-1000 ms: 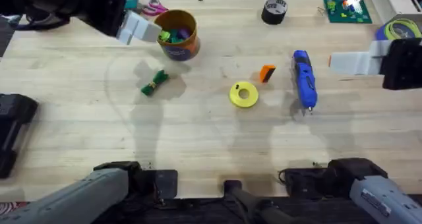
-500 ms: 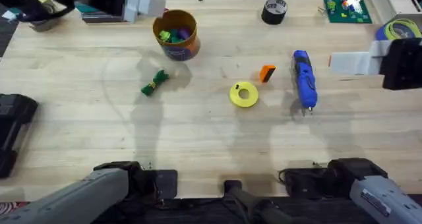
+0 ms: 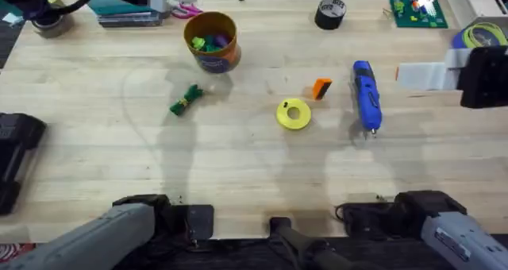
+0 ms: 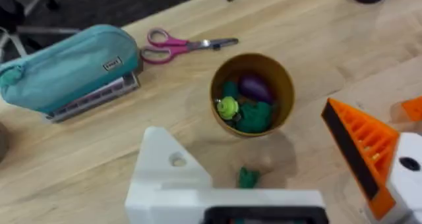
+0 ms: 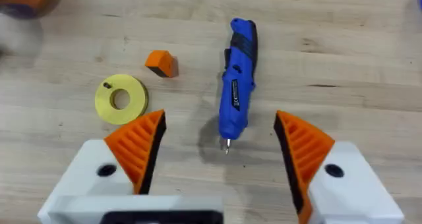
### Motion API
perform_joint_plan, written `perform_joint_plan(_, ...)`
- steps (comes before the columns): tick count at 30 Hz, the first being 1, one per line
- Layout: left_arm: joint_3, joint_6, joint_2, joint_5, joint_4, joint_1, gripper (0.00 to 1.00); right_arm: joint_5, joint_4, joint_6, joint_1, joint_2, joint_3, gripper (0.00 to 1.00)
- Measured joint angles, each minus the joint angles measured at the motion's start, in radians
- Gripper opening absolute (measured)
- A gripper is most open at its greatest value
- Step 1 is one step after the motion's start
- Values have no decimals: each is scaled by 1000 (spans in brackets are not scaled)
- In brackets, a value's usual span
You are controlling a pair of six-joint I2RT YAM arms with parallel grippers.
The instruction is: Pick up the gripper from the table and insert it into the empty holder that is missing its gripper. Then pick up a screw, insert it into the mounting hole, and use the screwdriver to tighten it. Finally, clean up the table by picking up the vegetable and placing it into the bucket.
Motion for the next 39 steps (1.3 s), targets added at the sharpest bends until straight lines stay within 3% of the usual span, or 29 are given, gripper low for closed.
perform_joint_plan(7, -187, -8, -175, -4, 186, -1, 985, 0, 0, 0, 0, 0, 0, 996)
perform_joint_plan(16, -557, -83, -379, 3, 552, -1, 985, 0, 0, 0, 0, 0, 0, 997)
perform_joint_plan(24, -868, -99, -590, 52, 840, -1, 985, 0, 0, 0, 0, 0, 0, 996)
perform_joint_plan(30, -1013, -119, -738, 70, 910, -1, 985, 0, 0, 0, 0, 0, 0, 997)
perform_joint_plan(39, -1120, -151, -918, 81, 914, -1, 985, 0, 0, 0, 0, 0, 0, 997)
